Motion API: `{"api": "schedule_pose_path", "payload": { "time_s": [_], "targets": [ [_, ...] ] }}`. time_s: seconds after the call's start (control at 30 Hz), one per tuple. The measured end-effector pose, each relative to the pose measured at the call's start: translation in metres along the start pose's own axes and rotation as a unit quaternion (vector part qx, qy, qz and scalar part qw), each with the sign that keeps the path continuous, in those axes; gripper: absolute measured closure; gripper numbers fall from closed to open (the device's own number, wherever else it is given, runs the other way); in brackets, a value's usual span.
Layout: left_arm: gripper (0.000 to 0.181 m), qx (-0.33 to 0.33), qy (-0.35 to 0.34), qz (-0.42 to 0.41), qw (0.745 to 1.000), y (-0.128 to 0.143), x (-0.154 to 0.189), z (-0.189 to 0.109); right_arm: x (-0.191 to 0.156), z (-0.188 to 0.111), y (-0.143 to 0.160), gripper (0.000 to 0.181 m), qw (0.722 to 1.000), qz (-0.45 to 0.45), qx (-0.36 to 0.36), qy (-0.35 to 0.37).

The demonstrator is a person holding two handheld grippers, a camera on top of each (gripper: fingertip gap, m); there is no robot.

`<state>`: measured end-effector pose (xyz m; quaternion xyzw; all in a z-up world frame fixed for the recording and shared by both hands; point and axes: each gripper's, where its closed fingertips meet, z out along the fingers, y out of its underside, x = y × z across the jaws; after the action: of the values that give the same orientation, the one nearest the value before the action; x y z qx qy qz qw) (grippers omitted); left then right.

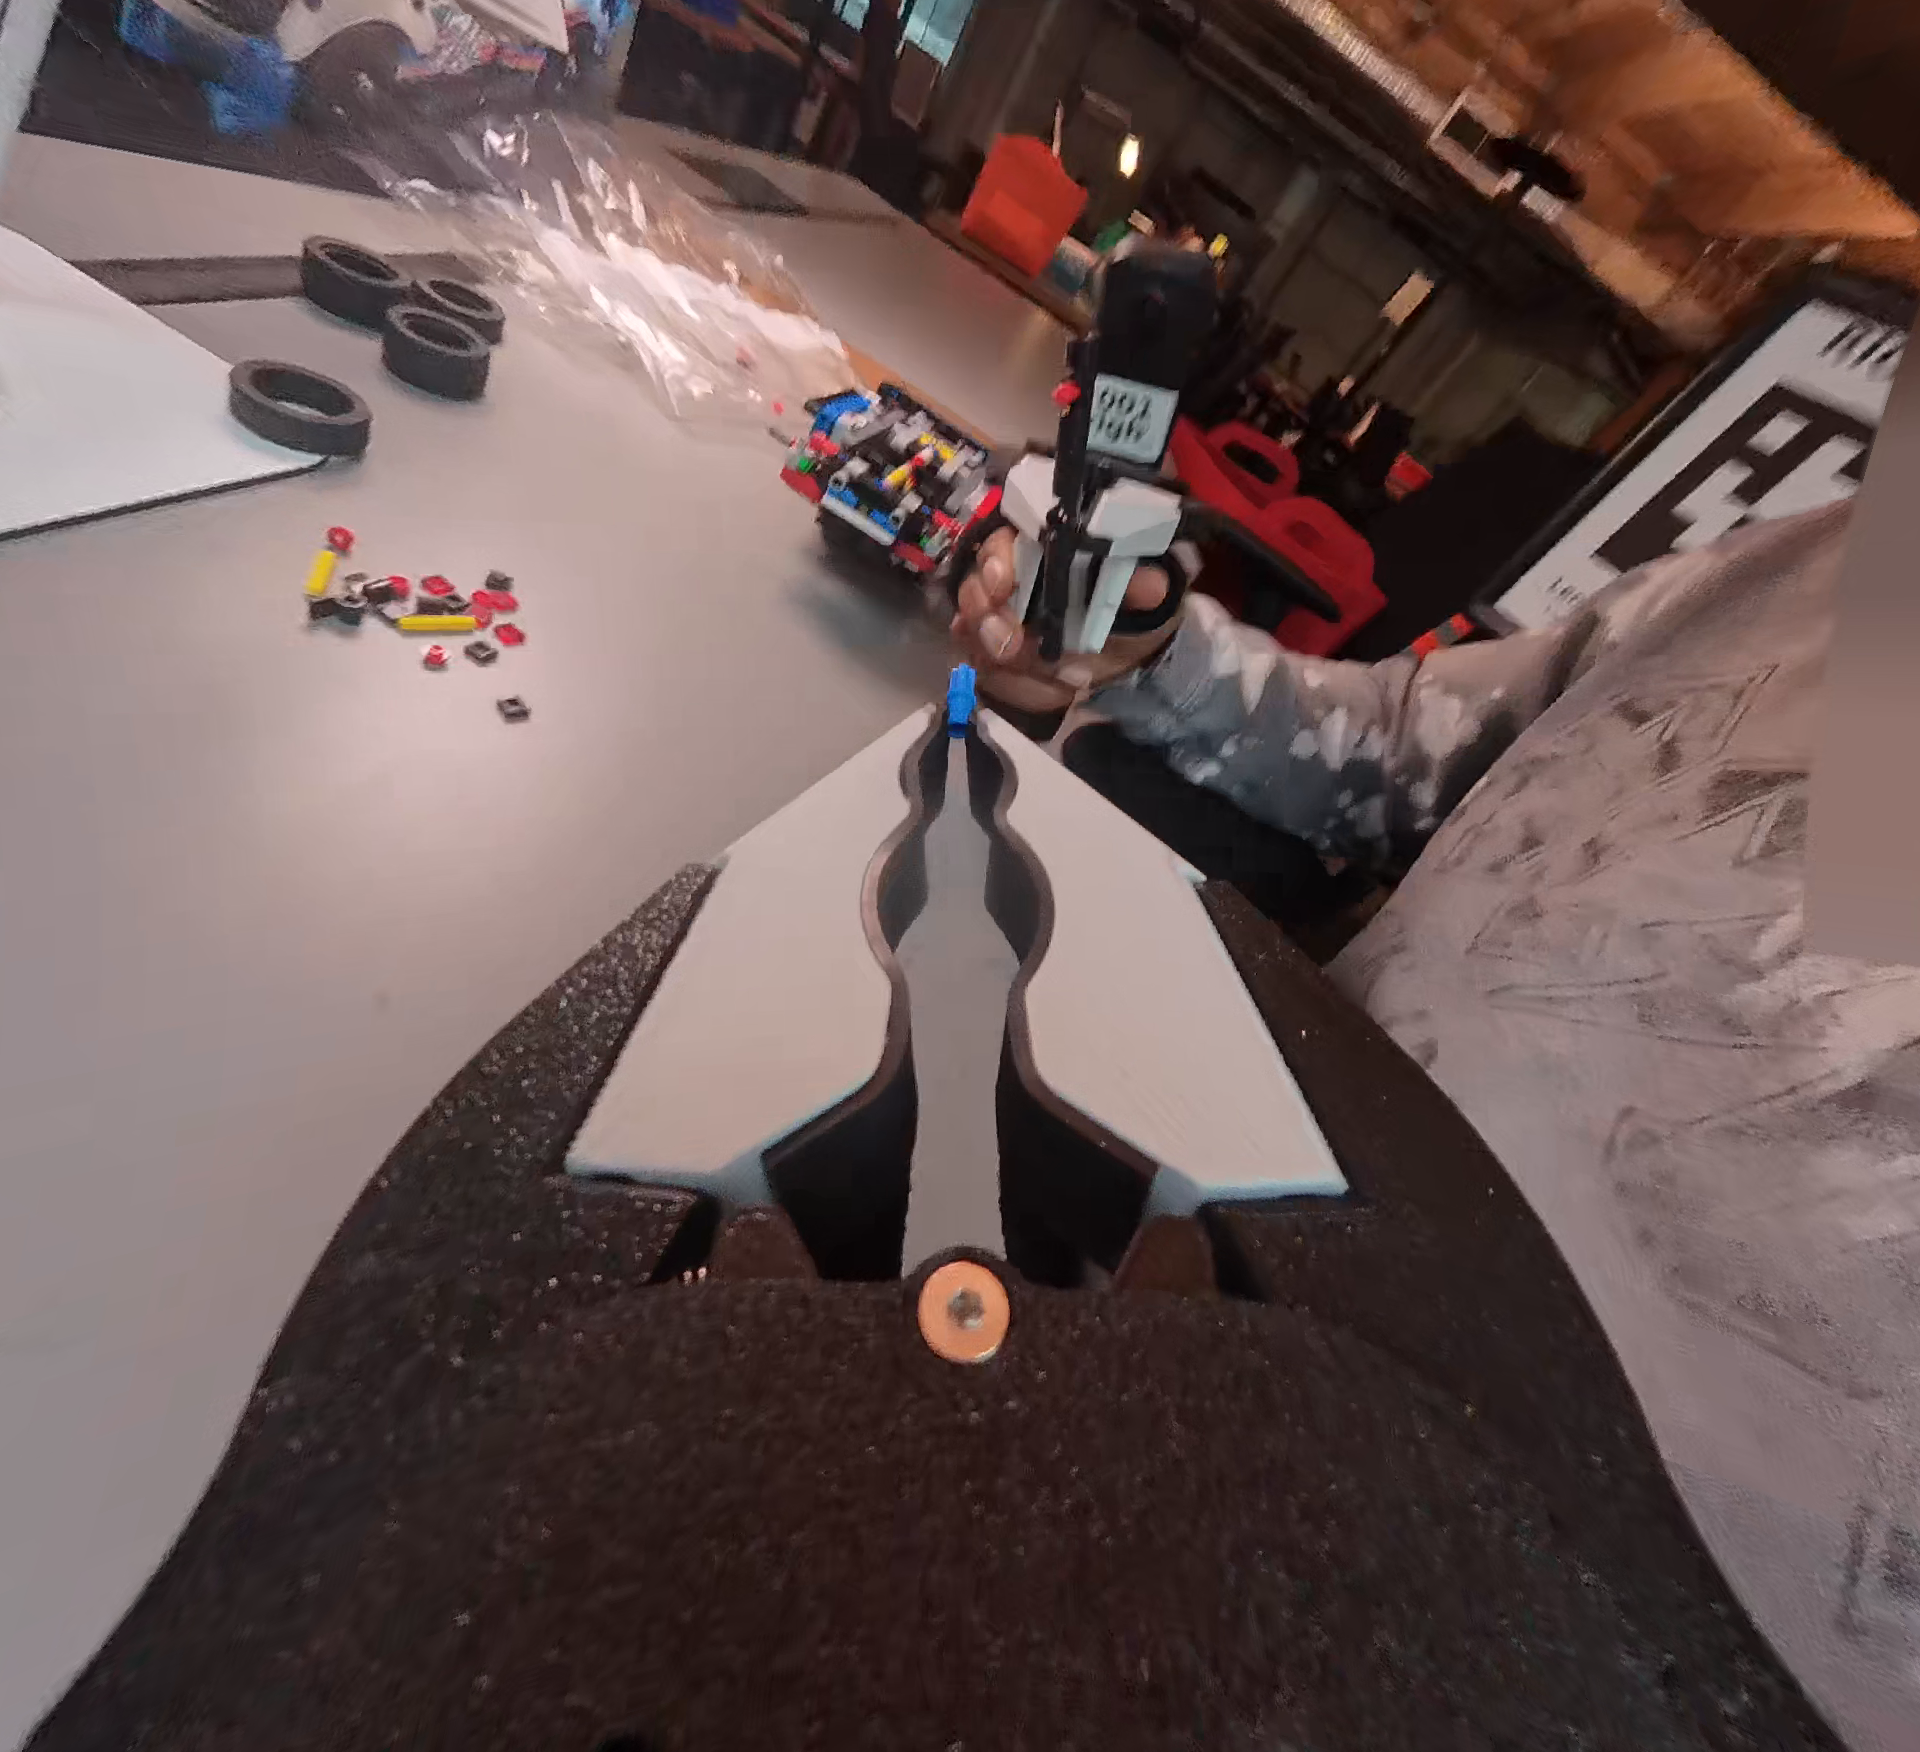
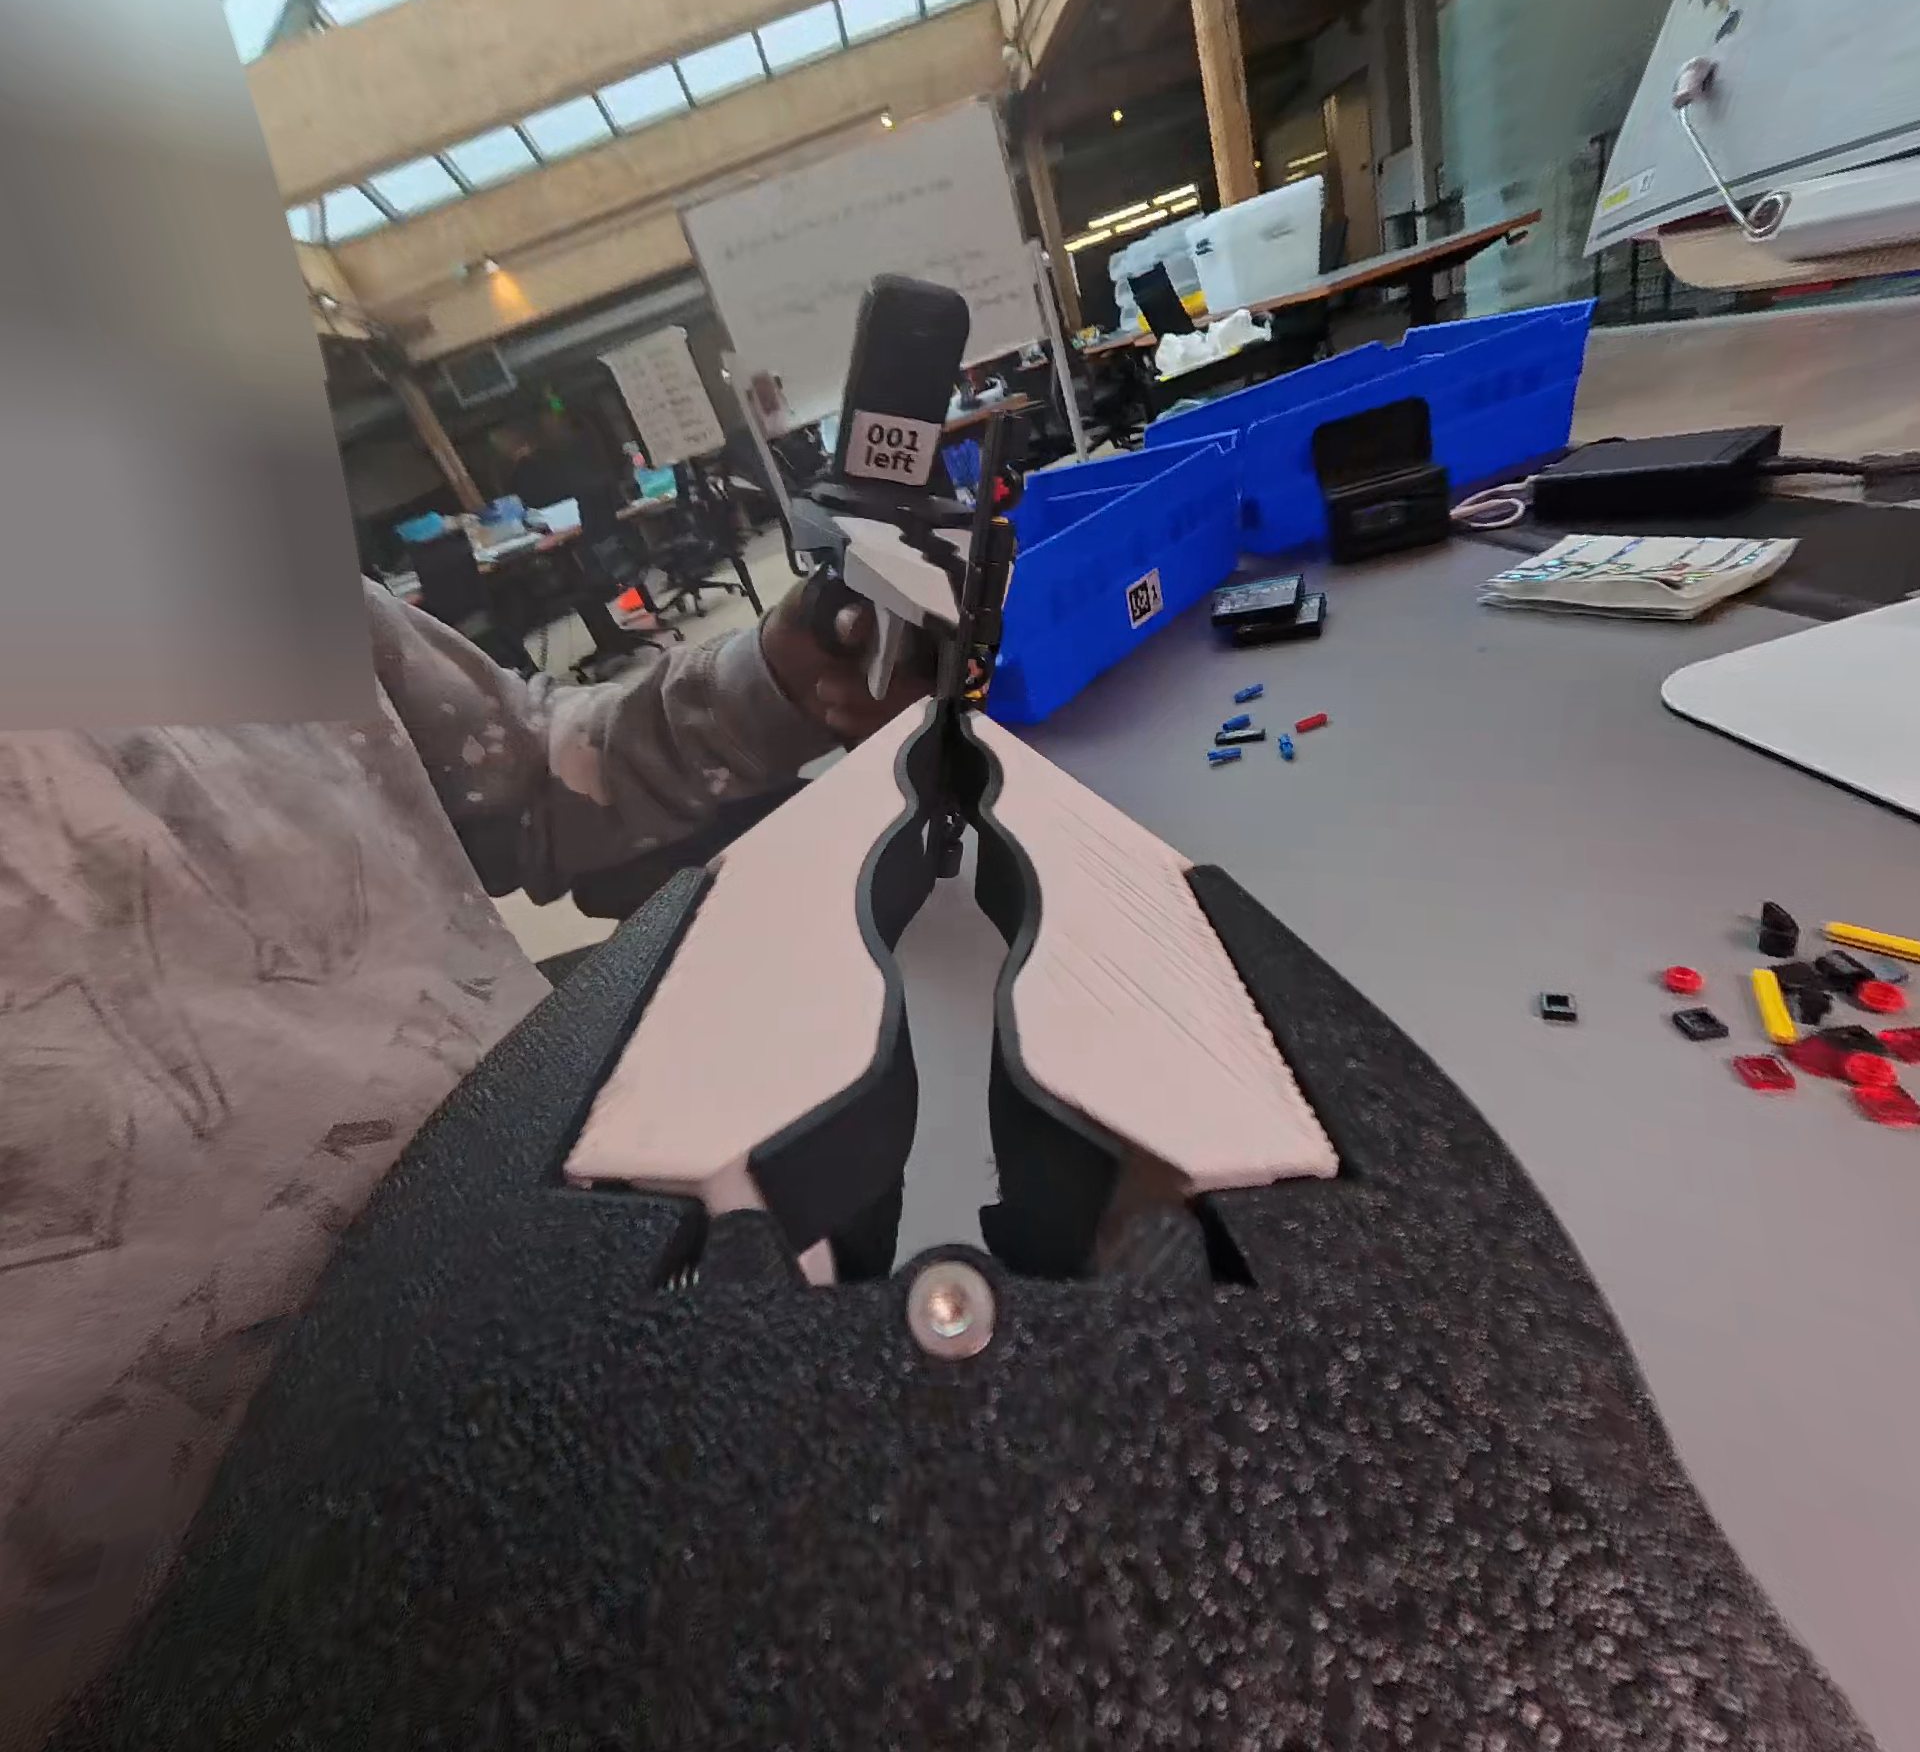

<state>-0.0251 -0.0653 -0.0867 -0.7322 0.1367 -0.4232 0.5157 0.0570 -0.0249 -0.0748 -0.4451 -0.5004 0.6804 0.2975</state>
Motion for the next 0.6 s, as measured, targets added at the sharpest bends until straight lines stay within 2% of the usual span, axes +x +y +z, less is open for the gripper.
{"api": "schedule_pose_path", "payload": {
  "time_s": [0.07,0.1,0.13,0.2,0.27,0.33,0.4,0.47,0.53,0.6],
  "targets": [
    [0.180,-0.057,-0.038,0.042,0.997,0.017,-0.006,0.015,-0.006,0.016,0.010,0.181,1.000,0.005,-0.014,-0.009],
    [0.180,-0.088,-0.091,0.065,0.990,0.023,-0.023,0.019,-0.008,0.023,0.015,0.181,1.000,0.003,-0.025,-0.011],
    [0.179,-0.123,-0.174,0.095,0.972,0.028,-0.052,0.012,-0.007,0.025,0.017,0.181,0.999,0.002,-0.032,-0.008],
    [0.179,-0.175,-0.322,0.143,0.919,0.033,-0.107,-0.020,0.000,0.022,0.017,0.180,0.999,0.014,-0.029,0.002],
    [0.178,-0.223,-0.402,0.116,0.881,0.052,-0.144,-0.047,0.008,0.017,0.021,0.180,0.999,0.022,-0.036,0.016],
    [0.178,-0.251,-0.425,0.086,0.865,0.071,-0.161,-0.060,0.011,0.015,0.023,0.179,0.999,0.024,-0.041,0.022],
    [0.177,-0.244,-0.427,0.083,0.867,0.070,-0.163,-0.060,0.013,0.015,0.025,0.179,0.998,0.027,-0.047,0.026],
    [0.161,-0.234,-0.422,0.088,0.871,0.063,-0.159,-0.056,0.014,0.016,0.029,0.179,0.998,0.036,-0.053,0.026],
    [0.144,-0.190,-0.350,0.092,0.913,0.052,-0.135,-0.032,0.012,0.018,0.032,0.179,0.997,0.046,-0.056,0.019],
    [0.144,-0.122,-0.213,0.061,0.967,0.039,-0.087,0.001,0.009,0.021,0.034,0.180,0.997,0.049,-0.058,0.011]
  ]
}}
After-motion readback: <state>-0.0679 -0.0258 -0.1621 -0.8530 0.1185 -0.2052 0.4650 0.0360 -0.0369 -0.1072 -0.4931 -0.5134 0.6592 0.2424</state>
